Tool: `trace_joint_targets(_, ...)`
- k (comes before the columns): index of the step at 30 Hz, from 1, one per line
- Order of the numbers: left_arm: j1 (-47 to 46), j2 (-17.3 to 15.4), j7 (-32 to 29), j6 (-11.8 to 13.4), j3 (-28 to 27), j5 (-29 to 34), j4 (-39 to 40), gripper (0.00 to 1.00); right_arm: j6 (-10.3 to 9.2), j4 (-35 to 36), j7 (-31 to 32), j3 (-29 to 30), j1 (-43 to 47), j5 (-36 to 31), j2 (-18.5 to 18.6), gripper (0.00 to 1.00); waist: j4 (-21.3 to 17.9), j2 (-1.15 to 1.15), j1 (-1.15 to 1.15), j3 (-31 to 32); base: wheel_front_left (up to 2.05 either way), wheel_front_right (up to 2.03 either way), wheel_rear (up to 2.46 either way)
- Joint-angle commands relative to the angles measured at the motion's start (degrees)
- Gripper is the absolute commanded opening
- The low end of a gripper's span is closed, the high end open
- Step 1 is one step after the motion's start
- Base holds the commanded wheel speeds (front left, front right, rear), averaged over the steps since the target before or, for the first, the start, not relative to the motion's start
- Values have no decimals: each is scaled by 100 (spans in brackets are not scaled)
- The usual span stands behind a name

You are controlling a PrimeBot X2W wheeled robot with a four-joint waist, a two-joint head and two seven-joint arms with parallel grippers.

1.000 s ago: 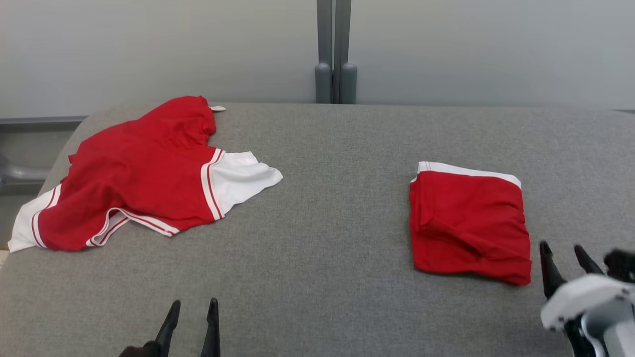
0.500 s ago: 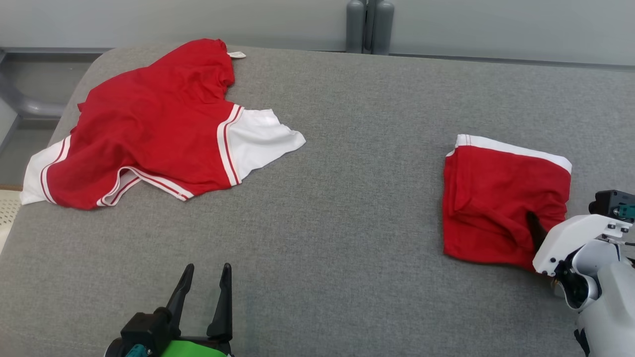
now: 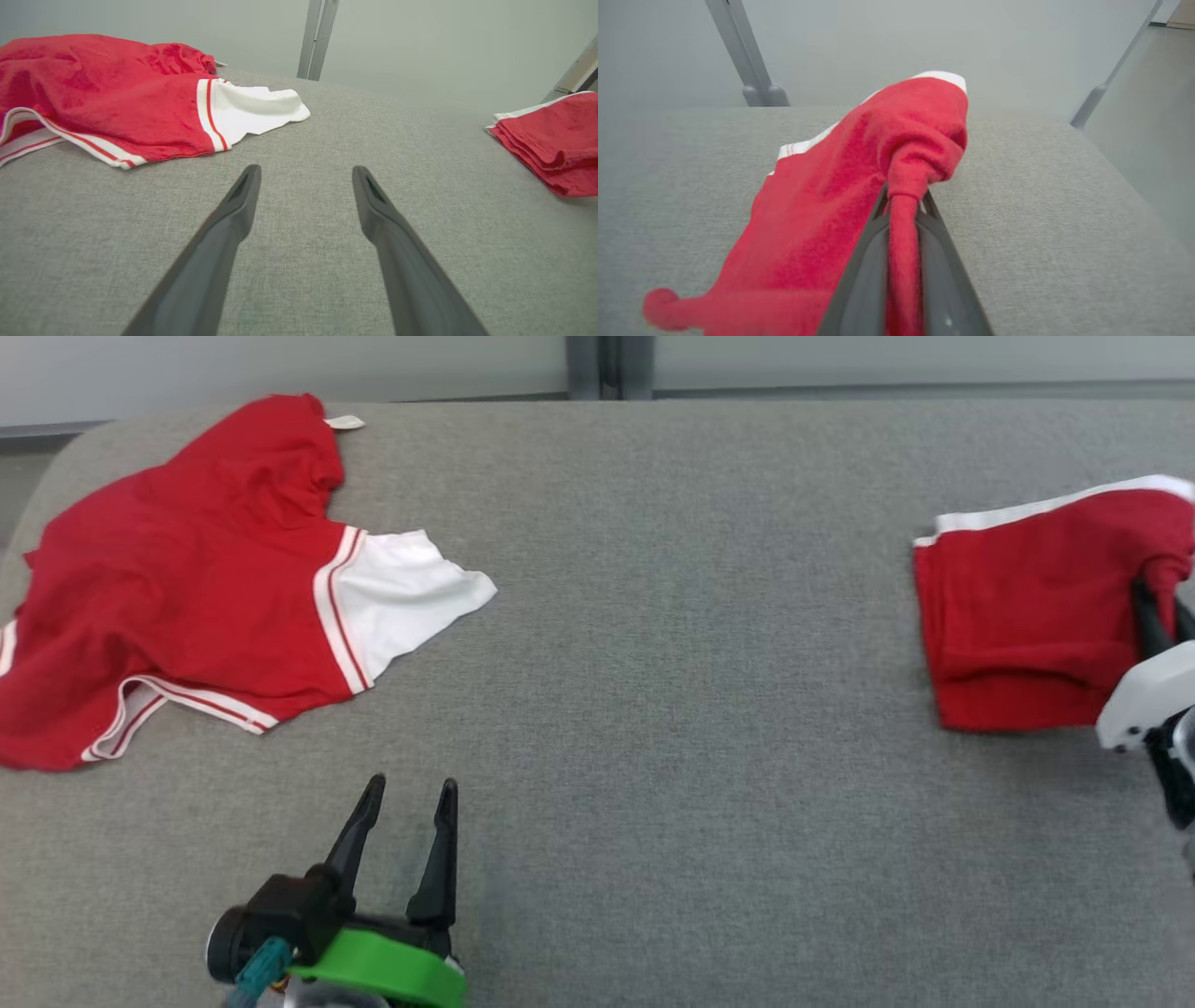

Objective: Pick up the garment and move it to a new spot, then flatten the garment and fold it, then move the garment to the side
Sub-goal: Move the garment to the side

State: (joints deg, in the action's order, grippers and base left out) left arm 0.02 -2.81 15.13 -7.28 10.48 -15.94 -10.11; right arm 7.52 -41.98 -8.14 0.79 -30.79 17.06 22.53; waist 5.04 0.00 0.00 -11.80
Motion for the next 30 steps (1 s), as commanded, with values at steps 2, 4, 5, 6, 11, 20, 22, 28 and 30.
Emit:
trace_joint_targets(2,-288,-19,1,-22,66,110,40,100,-7,-77,130,21,-383,-195,237,0,-411,0,0,-700,0,0,0)
trace_joint_targets(4,-482,-19,1,-24,153,162,101,100,-7,-150,285,135,-640,-326,536,0,-405,0,0,-950,0,0,0)
trace_joint_targets(5,-572,-22,1,-25,202,192,131,100,-7,-175,382,148,-769,-442,686,0,-386,0,0,-1080,0,0,0)
trace_joint_targets(6,-617,-41,1,-26,237,191,147,100,-7,-181,448,159,-878,-515,770,0,-367,0,0,-1175,0,0,0)
trace_joint_targets(11,-681,-181,1,-21,342,143,142,100,-7,-365,758,428,-1322,-905,1314,0,-175,0,0,-1470,0,0,0)
trace_joint_targets(20,-622,-214,1,-20,207,95,151,100,-8,-776,997,904,-1522,-1466,1741,72,78,0,0,-1568,0,0,0)
trace_joint_targets(22,-614,-199,1,-20,198,93,136,100,-7,-912,1126,1066,-1475,-1627,1800,100,78,0,0,-1529,0,0,0)
trace_joint_targets(28,-512,-151,1,-21,136,68,104,100,-7,-1160,1512,1689,-1268,-2182,2083,100,-35,0,0,-1258,0,0,0)
trace_joint_targets(30,-478,-142,1,-21,115,63,94,100,-8,-1142,1594,1945,-1183,-2438,2212,100,-75,0,0,-1158,0,0,0)
